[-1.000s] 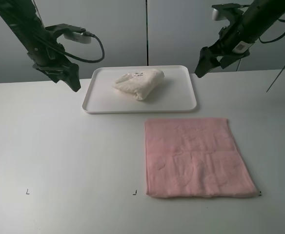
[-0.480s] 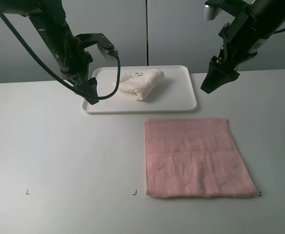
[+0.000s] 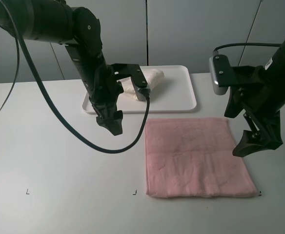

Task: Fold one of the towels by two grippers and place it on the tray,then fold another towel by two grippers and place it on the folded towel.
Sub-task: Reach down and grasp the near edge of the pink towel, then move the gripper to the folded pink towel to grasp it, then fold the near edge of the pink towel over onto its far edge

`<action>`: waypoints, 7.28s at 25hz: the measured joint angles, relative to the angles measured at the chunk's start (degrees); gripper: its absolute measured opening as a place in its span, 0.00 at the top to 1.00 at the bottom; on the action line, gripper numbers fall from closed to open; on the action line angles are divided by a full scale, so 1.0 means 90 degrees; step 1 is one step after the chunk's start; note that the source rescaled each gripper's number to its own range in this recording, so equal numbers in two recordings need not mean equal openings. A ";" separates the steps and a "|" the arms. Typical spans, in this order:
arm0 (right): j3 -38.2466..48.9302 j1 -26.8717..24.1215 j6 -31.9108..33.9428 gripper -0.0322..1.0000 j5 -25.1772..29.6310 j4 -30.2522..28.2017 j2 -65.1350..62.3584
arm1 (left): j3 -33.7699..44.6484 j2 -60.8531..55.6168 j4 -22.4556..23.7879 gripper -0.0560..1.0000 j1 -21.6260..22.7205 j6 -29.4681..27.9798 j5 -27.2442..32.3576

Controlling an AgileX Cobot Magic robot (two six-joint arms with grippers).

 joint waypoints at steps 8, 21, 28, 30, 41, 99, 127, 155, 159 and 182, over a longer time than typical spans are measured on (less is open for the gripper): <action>0.0537 0.0000 -0.0277 0.00 -0.0208 -0.0643 -0.0004 | 0.0045 0.0086 0.0553 0.01 -0.1286 -0.0579 -0.0212; 0.0749 0.0000 0.0029 0.00 -0.0208 -0.1137 -0.0004 | 0.0493 0.0446 0.0688 0.01 -0.2541 -0.1206 -0.0225; 0.0749 0.0000 0.0049 0.00 -0.0208 -0.1137 -0.0004 | 0.0550 0.0511 0.0714 0.01 -0.2893 -0.1451 -0.0252; 0.0749 0.0000 0.0049 0.00 -0.0208 -0.1137 -0.0004 | 0.0550 0.0548 0.0714 0.01 -0.2901 -0.1479 -0.0252; 0.0749 0.0000 0.0049 0.00 -0.0223 -0.1180 -0.0004 | 0.0550 0.0685 0.0688 0.01 -0.2901 -0.1610 -0.0227; 0.2714 0.0000 -0.0802 0.00 -0.2711 -0.0859 0.0966 | 0.0550 0.0998 0.0691 0.01 -0.2901 -0.1660 -0.0178; 0.2826 0.0000 -0.0866 0.96 -0.3576 -0.0916 0.0991 | 0.0550 0.1009 0.0769 0.73 -0.2901 -0.1929 -0.0414; 0.2233 0.0008 0.2753 0.96 -0.2312 -0.0020 -0.1062 | 0.0471 -0.0171 0.0970 0.95 -0.2406 -0.3158 -0.1324; 0.1912 0.0008 0.3525 0.96 -0.2498 -0.0020 -0.1072 | 0.0457 -0.0268 0.0970 0.95 -0.2132 -0.3421 -0.1351; 0.1870 0.0008 0.7316 0.15 -0.4584 -0.1007 -0.0490 | 0.0457 -0.0010 0.3308 0.32 -0.1711 -0.6280 -0.2287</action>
